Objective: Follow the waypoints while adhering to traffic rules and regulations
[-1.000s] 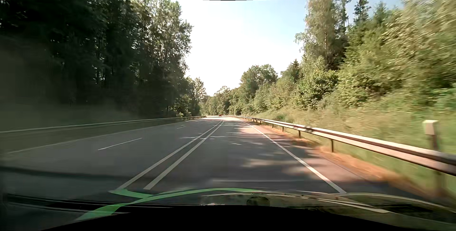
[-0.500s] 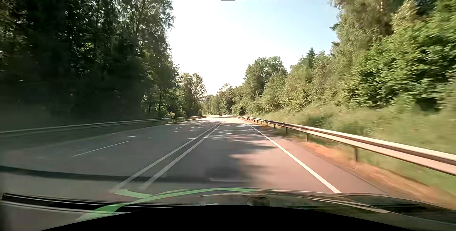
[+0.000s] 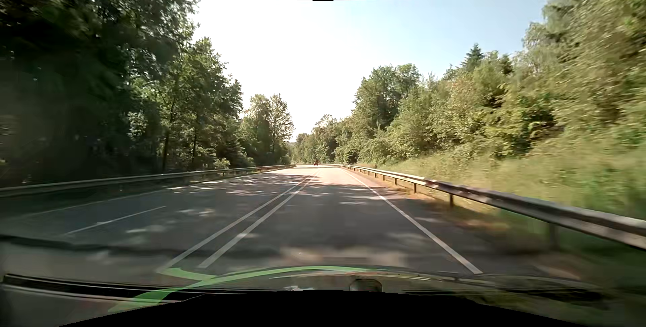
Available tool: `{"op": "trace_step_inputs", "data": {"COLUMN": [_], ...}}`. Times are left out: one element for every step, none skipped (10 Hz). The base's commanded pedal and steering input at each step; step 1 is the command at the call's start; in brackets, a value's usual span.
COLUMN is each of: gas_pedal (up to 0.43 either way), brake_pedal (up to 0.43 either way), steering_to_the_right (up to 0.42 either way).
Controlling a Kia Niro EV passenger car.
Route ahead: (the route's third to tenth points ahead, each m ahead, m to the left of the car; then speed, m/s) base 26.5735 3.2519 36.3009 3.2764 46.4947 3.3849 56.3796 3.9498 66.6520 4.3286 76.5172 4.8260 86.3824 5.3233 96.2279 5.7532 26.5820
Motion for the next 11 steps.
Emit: {"op": "trace_step_inputs", "data": {"gas_pedal": [0.087, 0.087, 0.087, 0.098, 0.11, 0.118, 0.118, 0.13, 0.13, 0.118, 0.118], "brake_pedal": [0.0, 0.0, 0.0, 0.0, 0.0, 0.0, 0.0, 0.0, 0.0, 0.0, 0.0], "steering_to_the_right": [-0.013, -0.013, -0.012, -0.01, -0.01, -0.01, -0.01, -0.01, -0.01, -0.01, -0.01]}}
